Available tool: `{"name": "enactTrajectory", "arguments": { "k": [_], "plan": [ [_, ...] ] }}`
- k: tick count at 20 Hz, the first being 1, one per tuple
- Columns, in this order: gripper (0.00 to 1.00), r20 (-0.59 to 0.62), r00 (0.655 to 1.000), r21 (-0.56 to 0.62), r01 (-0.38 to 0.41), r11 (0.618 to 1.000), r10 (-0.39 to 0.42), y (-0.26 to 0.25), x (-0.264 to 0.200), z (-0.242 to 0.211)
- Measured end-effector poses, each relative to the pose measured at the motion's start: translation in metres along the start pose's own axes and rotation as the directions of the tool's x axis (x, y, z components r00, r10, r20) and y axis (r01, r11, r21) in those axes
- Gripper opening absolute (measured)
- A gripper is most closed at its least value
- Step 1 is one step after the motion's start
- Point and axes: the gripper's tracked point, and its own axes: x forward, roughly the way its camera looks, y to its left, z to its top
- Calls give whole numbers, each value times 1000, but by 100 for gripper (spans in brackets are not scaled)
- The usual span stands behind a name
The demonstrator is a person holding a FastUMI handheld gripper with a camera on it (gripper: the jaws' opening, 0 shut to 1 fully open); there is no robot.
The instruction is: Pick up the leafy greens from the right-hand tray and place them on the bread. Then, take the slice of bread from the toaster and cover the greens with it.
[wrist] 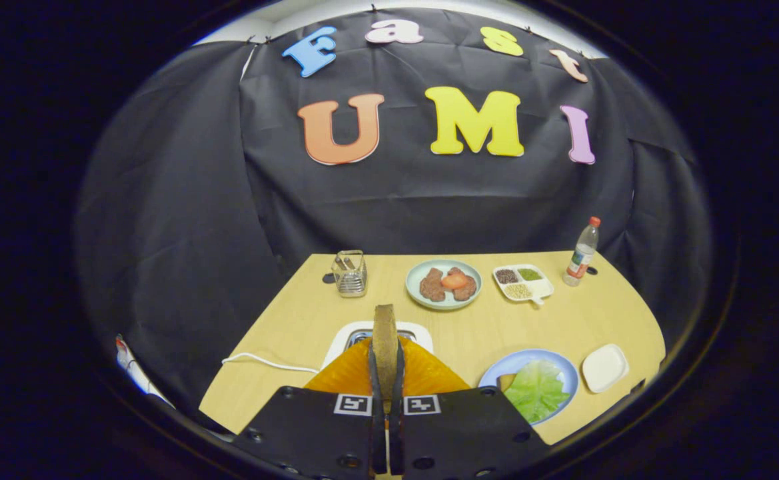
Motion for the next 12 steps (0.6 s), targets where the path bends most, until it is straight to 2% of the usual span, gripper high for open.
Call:
{"name": "enactTrajectory", "arguments": {
  "k": [6,12],
  "plan": [
    [3,59,998,-13,9,1000,-8,-7,-39,34],
    [3,61,998,15,29,999,-30,-44,-48,27]
  ]
}}
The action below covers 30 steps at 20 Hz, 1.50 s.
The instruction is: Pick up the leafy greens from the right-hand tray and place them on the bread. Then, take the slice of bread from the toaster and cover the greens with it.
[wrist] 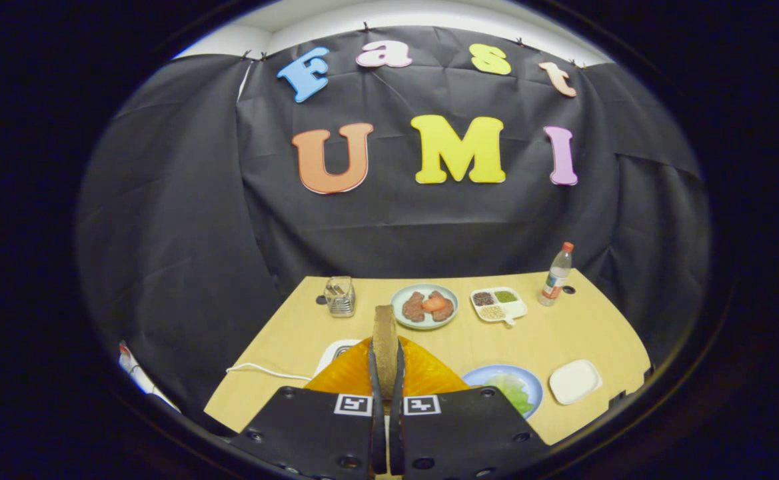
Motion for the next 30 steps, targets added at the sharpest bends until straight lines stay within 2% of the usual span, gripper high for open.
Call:
{"name": "enactTrajectory", "arguments": {
  "k": [4,11,16,20,30],
  "plan": [
    [2,-18,999,10,39,999,-39,-38,10,-12],
    [3,-89,993,19,77,997,-75,-90,42,-58],
    [3,-158,986,14,62,998,-59,-111,71,-102],
    [3,-180,984,60,21,998,-10,-126,86,-124],
    [3,-210,976,74,76,994,-59,-184,99,-153]
  ]
}}
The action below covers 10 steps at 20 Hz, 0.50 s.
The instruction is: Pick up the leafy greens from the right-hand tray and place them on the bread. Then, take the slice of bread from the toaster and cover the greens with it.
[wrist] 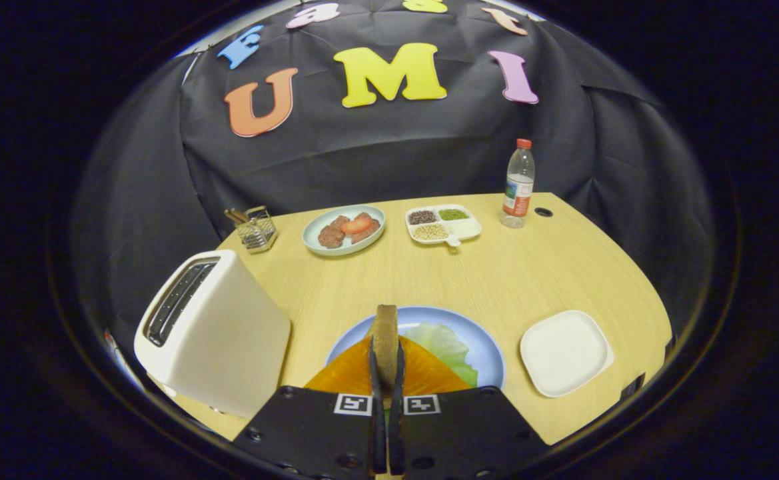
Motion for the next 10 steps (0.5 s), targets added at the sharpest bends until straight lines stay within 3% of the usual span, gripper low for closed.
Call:
{"name": "enactTrajectory", "arguments": {
  "k": [10],
  "plan": [
    [3,-28,1000,-8,7,1000,-7,-39,26,-27]
  ]
}}
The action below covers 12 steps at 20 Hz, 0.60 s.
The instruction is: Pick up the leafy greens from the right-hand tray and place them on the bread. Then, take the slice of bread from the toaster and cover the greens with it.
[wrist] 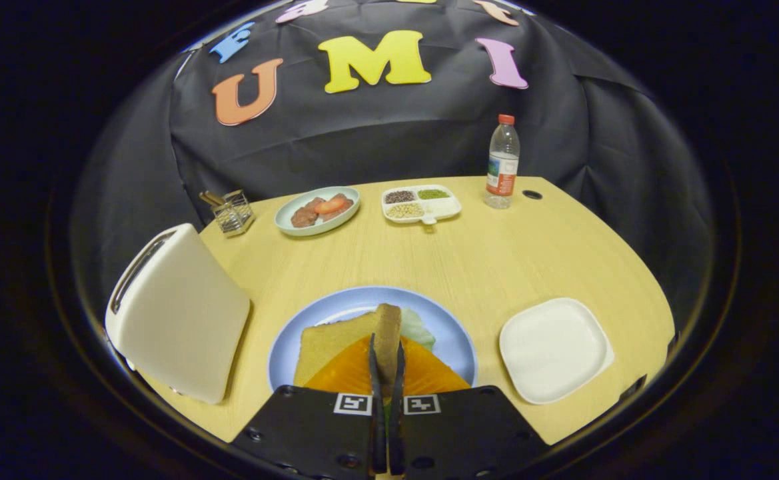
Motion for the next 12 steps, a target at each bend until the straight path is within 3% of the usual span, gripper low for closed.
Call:
{"name": "enactTrajectory", "arguments": {
  "k": [6,8,9,12],
  "plan": [
    [7,11,1000,-19,30,999,-29,-14,4,-12],
    [23,15,1000,-18,24,1000,-24,-17,4,-15],
    [23,28,999,-26,34,999,-33,-17,0,-15],
    [45,66,997,-45,44,998,-41,-18,-14,-11]
  ]
}}
